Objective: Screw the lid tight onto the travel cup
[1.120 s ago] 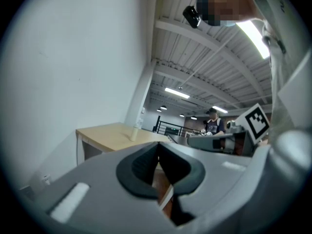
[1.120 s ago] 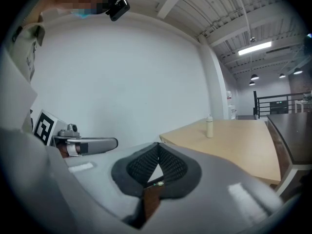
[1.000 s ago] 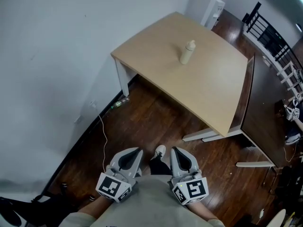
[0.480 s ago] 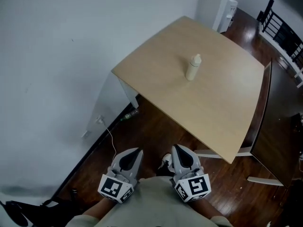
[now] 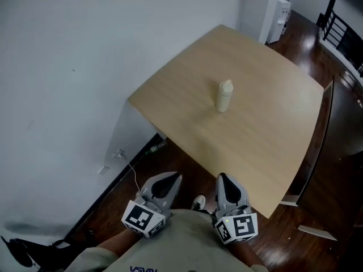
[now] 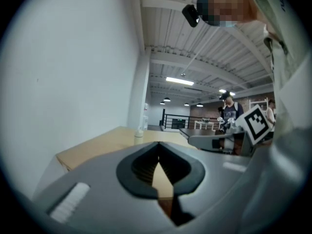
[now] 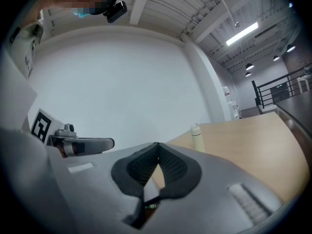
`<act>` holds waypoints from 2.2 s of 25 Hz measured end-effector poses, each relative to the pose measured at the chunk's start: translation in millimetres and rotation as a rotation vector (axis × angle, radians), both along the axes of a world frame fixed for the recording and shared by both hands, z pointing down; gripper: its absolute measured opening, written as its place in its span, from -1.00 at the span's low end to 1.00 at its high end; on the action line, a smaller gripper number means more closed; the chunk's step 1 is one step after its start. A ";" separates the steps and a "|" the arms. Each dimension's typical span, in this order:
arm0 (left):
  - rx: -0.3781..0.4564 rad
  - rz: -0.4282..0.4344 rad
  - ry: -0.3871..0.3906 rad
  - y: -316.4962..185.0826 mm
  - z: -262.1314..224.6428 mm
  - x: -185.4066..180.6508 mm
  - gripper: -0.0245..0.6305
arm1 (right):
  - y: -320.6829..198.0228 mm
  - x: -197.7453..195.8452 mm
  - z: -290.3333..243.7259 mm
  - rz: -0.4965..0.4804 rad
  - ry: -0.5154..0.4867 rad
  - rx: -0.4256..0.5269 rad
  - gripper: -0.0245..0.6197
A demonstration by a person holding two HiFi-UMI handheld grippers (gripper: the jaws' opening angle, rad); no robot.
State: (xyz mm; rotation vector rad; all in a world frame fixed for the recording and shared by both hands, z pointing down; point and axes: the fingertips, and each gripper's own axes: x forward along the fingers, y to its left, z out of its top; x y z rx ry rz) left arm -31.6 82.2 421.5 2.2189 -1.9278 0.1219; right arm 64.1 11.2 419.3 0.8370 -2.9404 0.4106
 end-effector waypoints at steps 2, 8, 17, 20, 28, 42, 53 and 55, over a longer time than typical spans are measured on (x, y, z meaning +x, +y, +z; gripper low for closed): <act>-0.011 0.026 -0.011 -14.4 0.2 2.1 -0.92 | -11.4 2.3 1.4 0.020 -0.012 -0.006 -0.93; -0.021 0.119 -0.032 -57.3 0.2 11.3 -0.92 | -44.0 20.0 8.1 0.115 -0.030 -0.021 -0.93; -0.001 0.331 0.027 -105.9 -5.0 -0.6 -0.92 | -62.3 24.7 3.9 0.349 0.021 -0.025 -0.93; 0.006 0.382 0.050 -130.2 -2.3 -20.2 -0.92 | -78.6 10.2 1.1 0.417 0.048 -0.022 -0.93; -0.001 0.505 0.107 -185.9 3.0 -80.6 -0.92 | -119.0 -41.3 -15.2 0.582 0.125 -0.016 -0.93; -0.076 0.640 -0.017 -271.4 91.6 -78.9 -0.67 | -166.4 -48.0 -11.5 0.639 0.210 -0.004 -0.93; -0.228 0.687 -0.064 -318.0 164.7 -41.4 -0.03 | -171.6 -37.6 -5.1 0.570 0.241 -0.042 -0.93; -0.248 0.694 -0.066 -324.0 176.7 -36.5 0.01 | -169.9 -36.3 -2.4 0.565 0.252 -0.052 -0.93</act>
